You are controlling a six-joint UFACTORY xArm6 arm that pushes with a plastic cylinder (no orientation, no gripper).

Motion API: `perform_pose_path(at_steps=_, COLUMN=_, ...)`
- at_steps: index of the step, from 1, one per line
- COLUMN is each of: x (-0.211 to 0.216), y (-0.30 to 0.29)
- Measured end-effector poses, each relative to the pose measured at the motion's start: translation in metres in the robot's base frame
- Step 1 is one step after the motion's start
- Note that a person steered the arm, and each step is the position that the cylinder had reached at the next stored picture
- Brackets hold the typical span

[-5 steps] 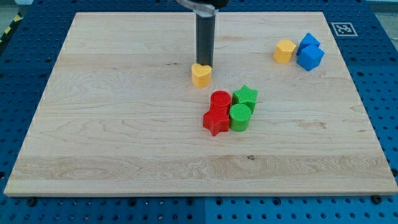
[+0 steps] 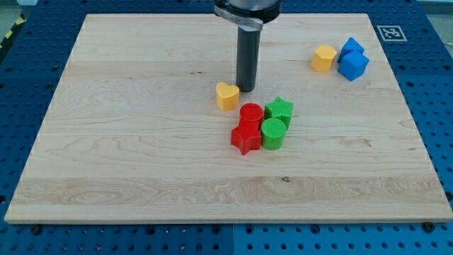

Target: Move the yellow heart to the center

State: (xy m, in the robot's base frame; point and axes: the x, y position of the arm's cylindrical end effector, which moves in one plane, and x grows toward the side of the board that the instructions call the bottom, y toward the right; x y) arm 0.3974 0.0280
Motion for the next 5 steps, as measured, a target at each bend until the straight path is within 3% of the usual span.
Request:
perform_pose_path(at_steps=2, x=0.029, y=-0.003)
perform_pose_path(at_steps=5, x=0.03, y=-0.041)
